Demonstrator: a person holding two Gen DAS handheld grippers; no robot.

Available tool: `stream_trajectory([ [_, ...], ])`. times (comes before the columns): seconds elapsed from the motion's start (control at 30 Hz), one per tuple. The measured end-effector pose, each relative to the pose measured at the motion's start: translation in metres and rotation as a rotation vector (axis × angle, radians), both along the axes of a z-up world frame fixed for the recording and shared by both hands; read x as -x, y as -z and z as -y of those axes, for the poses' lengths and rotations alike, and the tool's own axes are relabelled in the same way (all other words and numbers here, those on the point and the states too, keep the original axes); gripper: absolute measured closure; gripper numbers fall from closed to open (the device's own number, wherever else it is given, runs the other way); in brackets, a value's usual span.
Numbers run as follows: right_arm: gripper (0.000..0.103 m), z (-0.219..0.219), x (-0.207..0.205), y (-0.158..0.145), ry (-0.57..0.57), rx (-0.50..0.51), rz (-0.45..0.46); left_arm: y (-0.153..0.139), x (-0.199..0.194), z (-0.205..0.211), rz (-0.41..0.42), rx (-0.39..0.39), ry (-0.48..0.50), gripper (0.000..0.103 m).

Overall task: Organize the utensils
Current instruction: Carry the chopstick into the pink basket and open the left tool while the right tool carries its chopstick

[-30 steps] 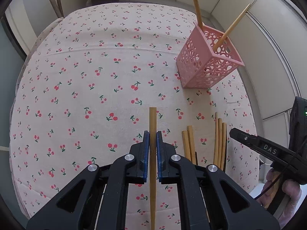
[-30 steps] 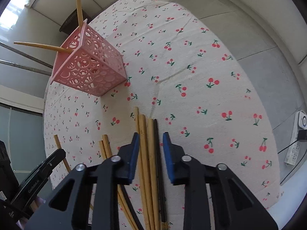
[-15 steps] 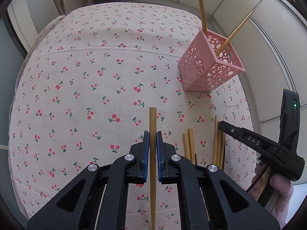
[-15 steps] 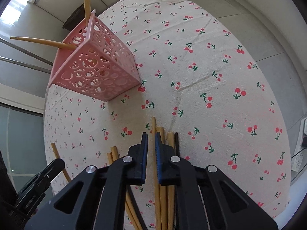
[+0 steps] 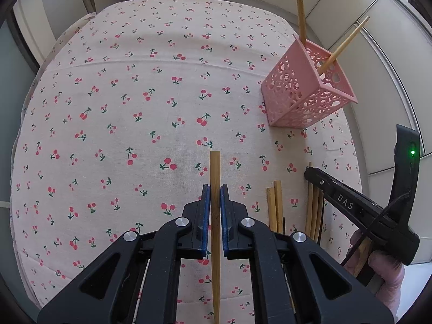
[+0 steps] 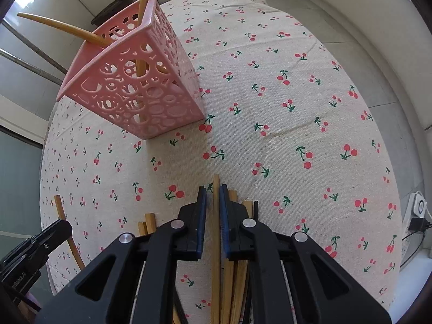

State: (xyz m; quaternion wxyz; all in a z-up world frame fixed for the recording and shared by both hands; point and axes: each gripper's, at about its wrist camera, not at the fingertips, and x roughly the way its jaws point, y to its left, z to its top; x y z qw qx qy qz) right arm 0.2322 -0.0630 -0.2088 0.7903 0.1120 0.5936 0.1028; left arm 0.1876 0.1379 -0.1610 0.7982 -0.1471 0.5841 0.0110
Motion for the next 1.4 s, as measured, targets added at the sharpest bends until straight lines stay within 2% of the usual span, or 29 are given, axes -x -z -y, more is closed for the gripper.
stream_trajectory([
  [0.13, 0.096, -0.005, 0.004, -0.001, -0.010, 0.043, 0.023, 0.009, -0.003, 0.000, -0.020, -0.005, -0.006, 0.096],
  [0.27, 0.098, 0.003, 0.005, -0.002, 0.010, 0.000, 0.023, 0.010, -0.003, -0.003, -0.016, -0.001, -0.009, 0.096],
  [0.4, 0.098, 0.017, 0.018, -0.028, 0.020, -0.042, 0.078, -0.004, 0.004, -0.004, 0.020, 0.007, 0.004, 0.096],
  [0.67, 0.098, 0.053, 0.066, -0.101, 0.049, -0.114, 0.229, -0.062, 0.034, 0.002, 0.171, -0.015, 0.059, 0.096],
  [0.9, 0.098, 0.085, 0.099, -0.154, 0.069, -0.189, 0.355, -0.112, 0.087, 0.010, 0.362, -0.049, 0.026, 0.096],
  [1.03, 0.098, 0.091, 0.108, -0.188, 0.064, -0.216, 0.436, -0.134, 0.106, 0.010, 0.441, -0.042, 0.000, 0.096],
  [1.17, 0.098, 0.101, 0.107, -0.223, 0.088, -0.251, 0.517, -0.166, 0.103, 0.009, 0.520, -0.015, -0.022, 0.096],
  [1.4, 0.098, 0.129, 0.080, -0.281, 0.192, -0.312, 0.658, -0.225, 0.060, 0.013, 0.644, 0.018, -0.020, 0.096],
])
